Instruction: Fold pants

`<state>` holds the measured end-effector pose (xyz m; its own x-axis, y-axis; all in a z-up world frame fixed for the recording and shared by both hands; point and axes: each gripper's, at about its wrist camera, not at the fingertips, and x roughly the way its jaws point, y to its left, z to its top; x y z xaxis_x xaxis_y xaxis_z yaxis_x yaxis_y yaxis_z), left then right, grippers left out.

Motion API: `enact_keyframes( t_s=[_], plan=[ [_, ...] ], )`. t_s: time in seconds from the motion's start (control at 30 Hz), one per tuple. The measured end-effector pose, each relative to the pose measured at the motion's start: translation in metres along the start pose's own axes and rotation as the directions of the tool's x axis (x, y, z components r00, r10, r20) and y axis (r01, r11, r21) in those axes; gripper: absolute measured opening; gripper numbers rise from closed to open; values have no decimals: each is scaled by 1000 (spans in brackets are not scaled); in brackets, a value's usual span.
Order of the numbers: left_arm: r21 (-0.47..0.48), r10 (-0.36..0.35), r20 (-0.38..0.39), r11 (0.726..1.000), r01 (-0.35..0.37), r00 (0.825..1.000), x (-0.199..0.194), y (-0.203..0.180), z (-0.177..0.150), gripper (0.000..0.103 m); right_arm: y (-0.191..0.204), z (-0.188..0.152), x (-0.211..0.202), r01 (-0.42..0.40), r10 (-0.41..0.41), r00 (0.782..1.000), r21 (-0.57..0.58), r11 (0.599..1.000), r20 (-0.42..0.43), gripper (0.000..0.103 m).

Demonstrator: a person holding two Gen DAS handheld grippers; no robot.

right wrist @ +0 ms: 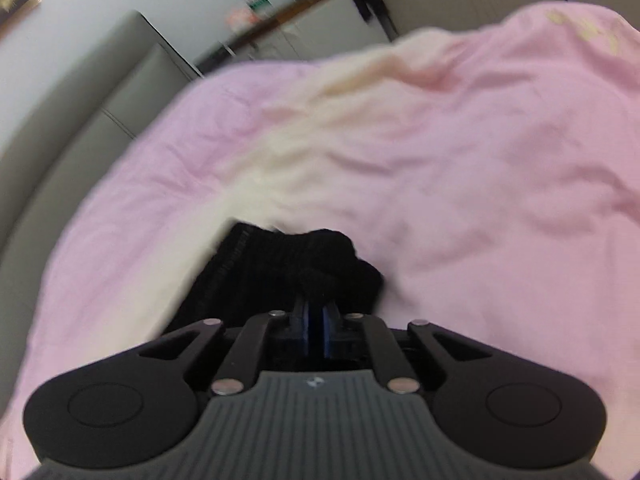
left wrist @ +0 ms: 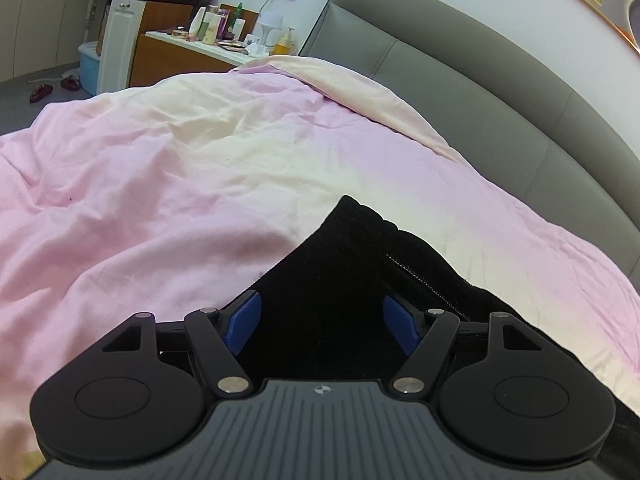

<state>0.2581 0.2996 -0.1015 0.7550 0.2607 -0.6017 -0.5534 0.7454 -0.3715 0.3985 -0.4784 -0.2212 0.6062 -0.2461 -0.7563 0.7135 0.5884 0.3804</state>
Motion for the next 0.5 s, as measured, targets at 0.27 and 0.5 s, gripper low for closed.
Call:
enact_keyframes(
  t_s=[0.27,0.5],
  plan=[
    [-40,17,0,999,-17,1000,-1,7,5,81,0,-20,-42,14,-1,974,-56,998,227,38],
    [-38,20,-24,999,-20,1000,2,7,3,83,46,-62,-73,-175,230,964,-327,928,136,37]
  ],
)
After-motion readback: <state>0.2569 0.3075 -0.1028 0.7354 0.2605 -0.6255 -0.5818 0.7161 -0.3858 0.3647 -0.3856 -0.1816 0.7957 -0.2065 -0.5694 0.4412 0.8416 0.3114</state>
